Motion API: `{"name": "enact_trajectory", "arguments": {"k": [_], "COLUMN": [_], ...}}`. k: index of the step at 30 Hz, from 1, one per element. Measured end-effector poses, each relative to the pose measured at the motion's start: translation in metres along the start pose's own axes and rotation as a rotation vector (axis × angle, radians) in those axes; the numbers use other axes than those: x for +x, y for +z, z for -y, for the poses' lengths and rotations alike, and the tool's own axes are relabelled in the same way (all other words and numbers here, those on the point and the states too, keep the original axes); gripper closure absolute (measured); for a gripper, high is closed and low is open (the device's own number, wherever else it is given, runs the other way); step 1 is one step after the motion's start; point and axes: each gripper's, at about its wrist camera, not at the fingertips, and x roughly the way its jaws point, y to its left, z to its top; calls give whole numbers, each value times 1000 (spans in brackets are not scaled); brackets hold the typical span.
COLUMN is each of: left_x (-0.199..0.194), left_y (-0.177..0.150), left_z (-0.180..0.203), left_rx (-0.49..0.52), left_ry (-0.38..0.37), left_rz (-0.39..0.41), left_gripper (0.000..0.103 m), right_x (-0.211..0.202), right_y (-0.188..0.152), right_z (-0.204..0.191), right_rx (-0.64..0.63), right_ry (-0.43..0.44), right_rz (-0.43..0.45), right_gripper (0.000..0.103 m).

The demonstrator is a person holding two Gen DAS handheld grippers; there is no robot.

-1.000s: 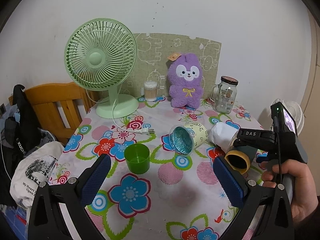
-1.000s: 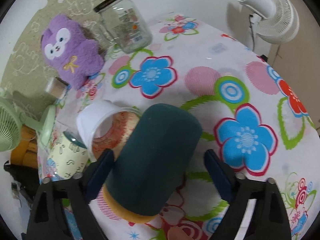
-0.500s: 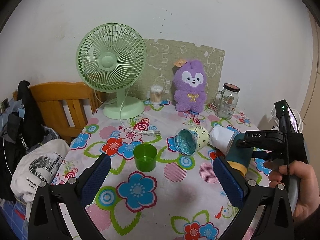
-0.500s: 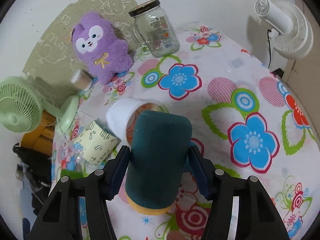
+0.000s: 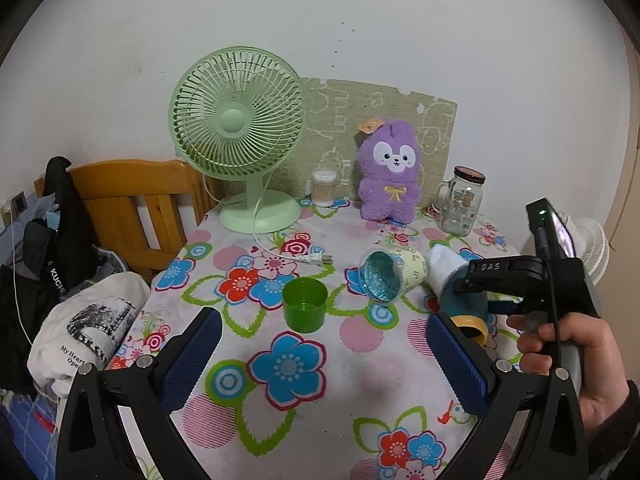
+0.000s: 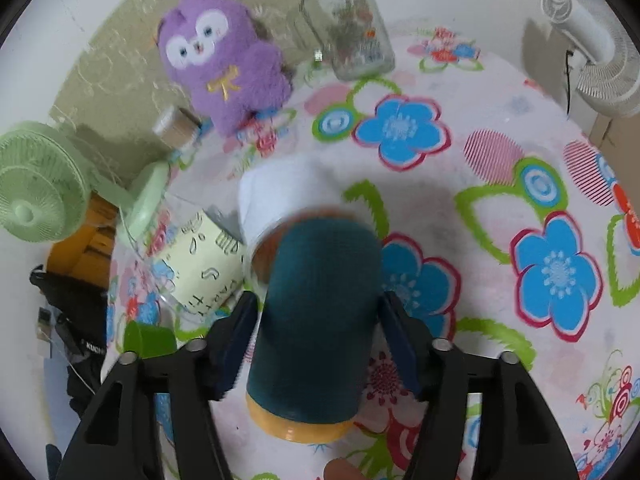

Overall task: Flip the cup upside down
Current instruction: 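Close the right gripper around the teal cup body and lift it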

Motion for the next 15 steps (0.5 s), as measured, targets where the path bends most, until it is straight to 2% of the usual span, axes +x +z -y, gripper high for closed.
{"name": "enact_trajectory", "arguments": {"k": [2,5,7,8,15], "left_x": [0,2,3,3,2], "left_y": [0,1,0,0,-1], "left_z": [-3,-9,-10,-10,-11], "left_rx": [-11,-30,-30,-29,-34], "left_ry": [5,6,8,8,3], "left_rz": [-1,-5,-7,-7,-9], "left_gripper": [0,0,0,0,0], "right_x": [6,14,16,16,-3], "right_y": [-2,-4,-5,-5,-10], "right_z": [-4,-10,-10,-9,-15], "right_rx": [-13,-43,-43,-46,-83], "right_ry": [-20,-46,-42,-43,0], "right_rz": [-12,-18,-12,-1,15], "right_gripper": [23,23,26,35,36]}}
